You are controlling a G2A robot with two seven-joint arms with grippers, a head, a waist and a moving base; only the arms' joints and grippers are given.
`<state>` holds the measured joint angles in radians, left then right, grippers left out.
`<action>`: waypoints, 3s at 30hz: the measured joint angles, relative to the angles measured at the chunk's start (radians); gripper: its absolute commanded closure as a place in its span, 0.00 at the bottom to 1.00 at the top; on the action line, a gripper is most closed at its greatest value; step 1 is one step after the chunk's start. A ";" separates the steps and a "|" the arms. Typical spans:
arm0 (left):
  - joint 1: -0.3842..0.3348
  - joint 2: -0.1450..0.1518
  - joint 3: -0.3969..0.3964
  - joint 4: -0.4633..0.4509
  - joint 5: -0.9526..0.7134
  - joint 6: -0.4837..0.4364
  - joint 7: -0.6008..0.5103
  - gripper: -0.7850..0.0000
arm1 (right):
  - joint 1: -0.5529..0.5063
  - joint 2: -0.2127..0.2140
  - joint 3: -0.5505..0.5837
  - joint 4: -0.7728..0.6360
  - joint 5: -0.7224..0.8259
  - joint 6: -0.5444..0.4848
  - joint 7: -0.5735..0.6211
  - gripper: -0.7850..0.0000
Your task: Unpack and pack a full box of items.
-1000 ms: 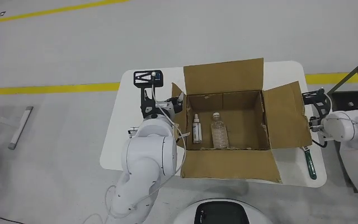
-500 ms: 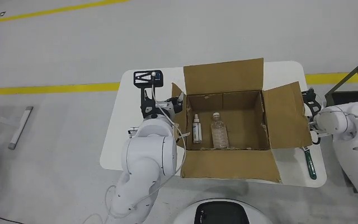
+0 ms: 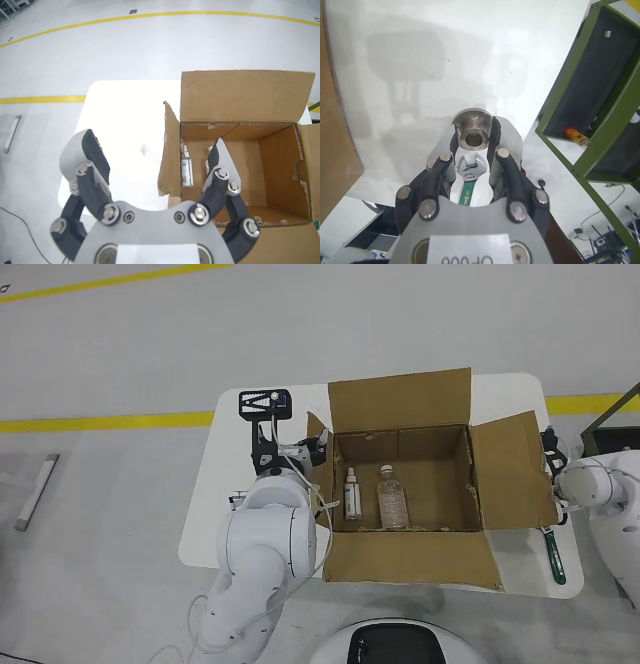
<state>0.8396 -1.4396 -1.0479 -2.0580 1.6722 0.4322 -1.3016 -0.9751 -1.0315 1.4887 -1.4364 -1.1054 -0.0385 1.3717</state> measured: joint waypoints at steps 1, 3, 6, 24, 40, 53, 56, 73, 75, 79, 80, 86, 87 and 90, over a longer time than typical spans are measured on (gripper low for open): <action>0.000 0.000 0.000 0.000 0.000 0.000 0.000 0.00 | 0.001 0.000 -0.003 0.005 -0.001 0.000 -0.003 0.60; 0.000 0.000 0.000 0.000 0.000 0.000 0.000 0.00 | 0.003 0.000 -0.007 0.012 -0.002 0.000 -0.006 0.60; 0.000 0.000 0.000 0.000 0.000 0.000 0.000 0.00 | 0.006 0.000 -0.013 0.020 -0.002 0.000 -0.009 0.61; 0.000 0.000 0.000 0.000 0.000 0.000 0.000 0.00 | 0.014 0.008 0.030 0.012 0.055 0.036 -0.040 1.00; 0.000 0.000 0.000 0.000 0.000 0.000 0.000 0.00 | -0.121 0.032 0.583 -0.270 0.787 0.089 -0.164 1.00; 0.000 0.000 0.000 0.000 0.000 0.000 0.000 0.00 | -0.058 0.041 0.224 -0.510 0.875 0.066 -0.080 1.00; 0.000 0.000 0.000 0.000 0.000 0.000 0.000 0.00 | 0.004 0.035 0.048 -0.495 0.772 0.089 -0.100 1.00; 0.000 0.000 0.000 0.000 0.000 0.000 0.000 0.00 | 0.255 -0.081 -0.709 -0.159 0.007 0.330 -0.259 1.00; 0.000 0.000 0.000 0.000 0.000 0.000 0.000 0.00 | 0.265 -0.094 -0.735 -0.134 -0.001 0.350 -0.266 1.00; 0.000 0.000 0.000 0.000 0.000 0.000 0.000 0.00 | 0.284 -0.119 -0.764 -0.077 0.006 0.372 -0.263 1.00; 0.000 0.000 0.000 0.000 0.000 0.000 0.000 0.00 | 0.287 -0.124 -0.768 -0.064 0.008 0.374 -0.264 1.00; 0.000 0.000 0.000 0.000 0.000 0.000 0.000 0.00 | 0.303 -0.150 -0.779 0.004 0.031 0.371 -0.270 0.89; 0.000 0.000 0.000 0.000 0.000 0.000 0.000 0.00 | 0.305 -0.153 -0.780 0.010 0.034 0.368 -0.269 0.85; 0.000 0.000 0.000 0.000 0.000 0.000 0.000 0.00 | 0.310 -0.163 -0.781 0.024 0.041 0.360 -0.268 0.72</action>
<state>0.8396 -1.4396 -1.0479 -2.0580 1.6722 0.4322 -1.3016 -0.6649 -1.1945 0.7082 -1.4124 -1.0644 0.3213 1.1032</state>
